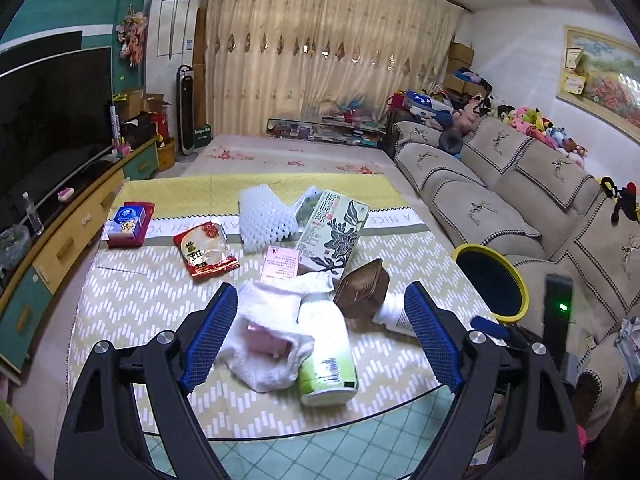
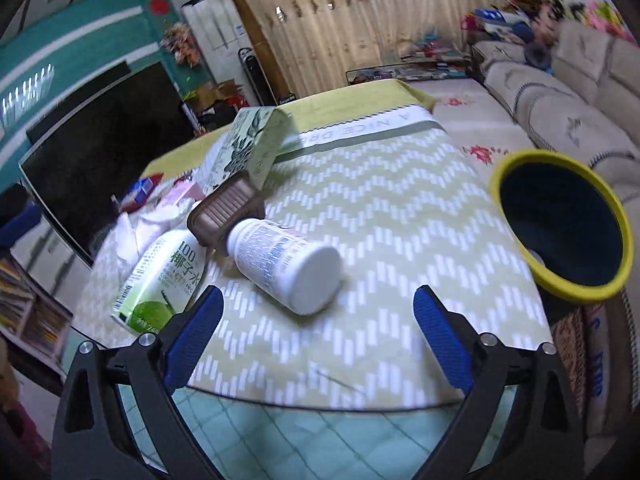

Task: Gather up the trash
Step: 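Reach the right gripper to the white supplement bottle and grasp it, then carry the supplement bottle with the right gripper into the bin and release, then grasp the brown plastic tray with the left gripper and drop it into the bin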

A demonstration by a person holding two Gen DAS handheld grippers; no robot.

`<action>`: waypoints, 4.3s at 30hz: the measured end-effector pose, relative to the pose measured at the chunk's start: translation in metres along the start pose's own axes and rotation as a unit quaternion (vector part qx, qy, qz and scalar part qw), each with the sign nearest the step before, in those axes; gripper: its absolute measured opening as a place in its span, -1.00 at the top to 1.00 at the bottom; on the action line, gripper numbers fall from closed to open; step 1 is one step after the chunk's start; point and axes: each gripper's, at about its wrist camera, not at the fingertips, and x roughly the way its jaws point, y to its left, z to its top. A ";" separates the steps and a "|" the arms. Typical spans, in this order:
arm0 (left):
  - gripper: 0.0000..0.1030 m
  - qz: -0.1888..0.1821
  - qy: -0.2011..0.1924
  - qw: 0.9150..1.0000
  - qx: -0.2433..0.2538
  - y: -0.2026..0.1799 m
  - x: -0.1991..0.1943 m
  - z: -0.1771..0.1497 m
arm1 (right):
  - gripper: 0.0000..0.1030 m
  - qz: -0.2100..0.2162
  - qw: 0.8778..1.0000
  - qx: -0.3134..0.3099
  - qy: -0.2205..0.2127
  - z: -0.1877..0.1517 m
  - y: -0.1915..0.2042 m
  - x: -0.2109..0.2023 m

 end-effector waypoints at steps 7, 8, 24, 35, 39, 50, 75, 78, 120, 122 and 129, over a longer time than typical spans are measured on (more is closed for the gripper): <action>-0.64 -0.007 0.004 1.000 -0.011 0.012 0.006 -0.007 | -0.79 0.017 0.997 -0.061 0.032 0.015 0.008 0.035; -0.64 -0.007 0.005 1.000 -0.013 0.013 0.007 -0.007 | -0.79 0.023 0.996 -0.072 0.036 0.017 0.010 0.040; -0.64 -0.018 0.017 1.000 -0.017 0.013 0.025 -0.010 | -0.21 0.078 0.988 -0.124 0.044 0.003 0.033 0.031; -0.64 -0.020 0.016 1.000 -0.014 0.009 0.026 -0.012 | 0.13 0.075 0.991 -0.103 0.044 -0.004 0.026 0.021; -0.64 -0.024 0.020 0.999 -0.010 0.006 0.029 -0.013 | 0.13 0.080 0.991 -0.103 0.043 -0.006 0.022 0.004; -0.64 -0.029 0.034 0.999 0.011 -0.013 0.043 -0.009 | 0.13 0.033 0.999 -0.033 0.005 0.008 -0.046 -0.032; -0.63 -0.054 0.118 0.986 0.107 -0.096 0.140 -0.010 | -0.13 -0.168 0.973 0.155 0.014 0.031 -0.248 0.013; -0.51 -0.056 0.137 0.981 0.125 -0.101 0.155 -0.015 | -0.13 -0.163 0.975 0.151 0.015 0.031 -0.244 0.012; 0.90 -0.085 0.176 0.955 0.223 -0.201 0.185 -0.003 | -0.21 -0.151 0.972 0.173 -0.052 -0.004 -0.256 -0.070; 0.90 -0.101 0.172 0.952 0.232 -0.221 0.186 0.002 | -0.22 -0.161 0.969 0.178 -0.057 -0.011 -0.261 -0.080; 0.90 -0.163 0.172 0.938 0.254 -0.299 0.204 0.016 | -0.25 -0.176 0.961 0.201 -0.064 -0.033 -0.284 -0.104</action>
